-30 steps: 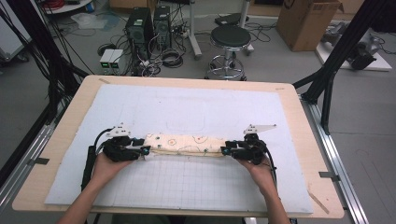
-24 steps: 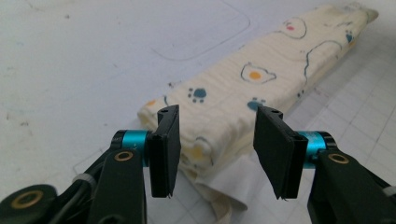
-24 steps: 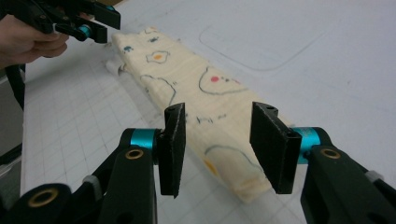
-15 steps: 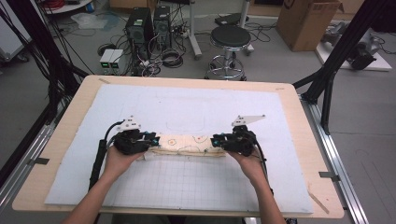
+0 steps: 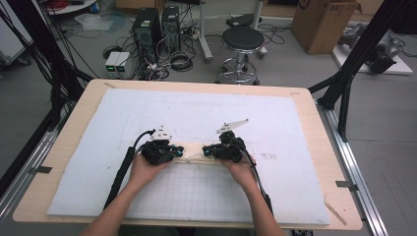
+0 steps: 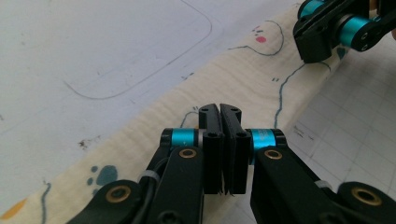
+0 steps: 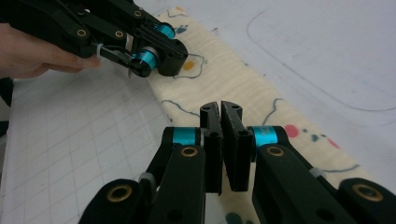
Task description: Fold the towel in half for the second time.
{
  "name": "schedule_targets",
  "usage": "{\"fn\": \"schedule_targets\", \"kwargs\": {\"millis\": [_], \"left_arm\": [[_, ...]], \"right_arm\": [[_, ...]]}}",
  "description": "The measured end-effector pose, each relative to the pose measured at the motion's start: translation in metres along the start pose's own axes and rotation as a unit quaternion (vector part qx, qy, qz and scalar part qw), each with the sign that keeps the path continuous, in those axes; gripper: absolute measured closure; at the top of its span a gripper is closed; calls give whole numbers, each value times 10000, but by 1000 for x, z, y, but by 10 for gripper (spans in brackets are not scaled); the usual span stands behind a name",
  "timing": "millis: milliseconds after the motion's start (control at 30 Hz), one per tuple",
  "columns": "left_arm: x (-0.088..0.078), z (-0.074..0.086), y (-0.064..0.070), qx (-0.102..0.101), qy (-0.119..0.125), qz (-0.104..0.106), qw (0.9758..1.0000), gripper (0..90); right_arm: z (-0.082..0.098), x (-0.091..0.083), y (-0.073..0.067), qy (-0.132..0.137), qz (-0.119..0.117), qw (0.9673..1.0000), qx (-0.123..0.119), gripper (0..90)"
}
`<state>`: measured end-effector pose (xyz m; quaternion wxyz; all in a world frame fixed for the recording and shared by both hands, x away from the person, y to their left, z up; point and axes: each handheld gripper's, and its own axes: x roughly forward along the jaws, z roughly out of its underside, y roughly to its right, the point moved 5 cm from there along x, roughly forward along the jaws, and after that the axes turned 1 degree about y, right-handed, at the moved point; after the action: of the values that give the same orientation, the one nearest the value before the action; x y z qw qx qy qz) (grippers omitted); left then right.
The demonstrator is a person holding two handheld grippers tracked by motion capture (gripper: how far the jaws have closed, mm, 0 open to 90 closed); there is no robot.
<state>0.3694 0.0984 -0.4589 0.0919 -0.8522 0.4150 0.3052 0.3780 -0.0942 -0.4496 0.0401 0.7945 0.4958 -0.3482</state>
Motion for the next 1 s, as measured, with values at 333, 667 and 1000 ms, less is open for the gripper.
{"fn": "schedule_targets", "kwargs": {"millis": [333, 667, 1000], "left_arm": [[1, 11, -4, 213, -370, -177, 9989, 855], [-17, 22, -17, 155, -233, -308, 9991, 809], [-38, 34, -35, -29, -132, -448, 9989, 789]], "right_arm": [[13, 16, -3, -489, 120, 9986, -184, 873], [26, -4, 6, -467, 310, 9982, -218, 854], [40, -28, 18, -393, 535, 9975, -236, 842]]}}
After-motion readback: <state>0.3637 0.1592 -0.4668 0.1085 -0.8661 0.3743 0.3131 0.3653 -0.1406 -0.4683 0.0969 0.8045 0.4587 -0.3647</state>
